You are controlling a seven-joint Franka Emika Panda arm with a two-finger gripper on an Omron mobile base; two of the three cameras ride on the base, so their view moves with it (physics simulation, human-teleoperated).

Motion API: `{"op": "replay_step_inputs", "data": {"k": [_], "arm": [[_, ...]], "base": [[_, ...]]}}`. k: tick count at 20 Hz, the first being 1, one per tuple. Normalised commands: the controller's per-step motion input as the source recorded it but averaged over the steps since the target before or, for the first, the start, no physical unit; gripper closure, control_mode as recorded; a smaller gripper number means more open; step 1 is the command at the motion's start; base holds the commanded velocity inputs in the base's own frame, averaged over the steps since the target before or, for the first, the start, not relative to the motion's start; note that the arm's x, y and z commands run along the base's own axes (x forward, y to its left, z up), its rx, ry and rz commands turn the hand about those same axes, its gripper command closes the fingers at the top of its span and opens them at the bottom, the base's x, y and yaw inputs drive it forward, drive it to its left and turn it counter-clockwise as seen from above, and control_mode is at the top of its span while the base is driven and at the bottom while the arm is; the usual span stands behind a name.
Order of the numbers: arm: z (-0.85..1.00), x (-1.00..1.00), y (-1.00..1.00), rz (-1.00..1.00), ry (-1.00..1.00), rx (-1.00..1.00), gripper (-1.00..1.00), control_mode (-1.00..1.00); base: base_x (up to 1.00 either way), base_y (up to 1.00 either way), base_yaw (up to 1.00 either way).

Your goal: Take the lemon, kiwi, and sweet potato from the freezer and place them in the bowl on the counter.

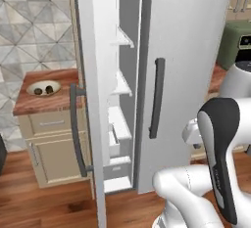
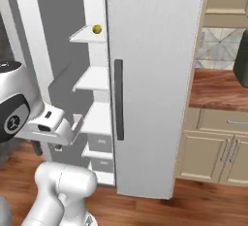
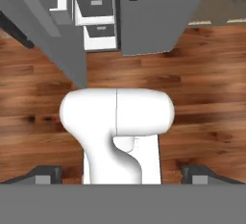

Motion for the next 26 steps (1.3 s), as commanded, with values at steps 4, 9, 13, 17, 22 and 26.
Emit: {"op": "replay_step_inputs", "data": {"k": [4,9,13,17,22,26], "arm": [[0.0,0.0,0.0,0.0,0.0,0.0,-1.0,1.0],[0.0,0.0,0.0,0.0,0.0,0.0,-1.0,1.0],[0.0,0.0,0.0,0.0,0.0,0.0,-1.0,1.0],[0.0,0.0,0.0,0.0,0.0,0.0,-1.0,1.0],[0.0,0.0,0.0,0.0,0.0,0.0,-1.0,1.0],[0.0,0.0,0.0,0.0,0.0,0.0,-1.0,1.0]], "base": [[0.71,-0.93,0.07],[0.99,-0.39,0.12],[0.68,0.1,0.0],[0.36,0.38,0.0],[0.42,0.42,0.0],[0.5,0.4,0.0]]}}
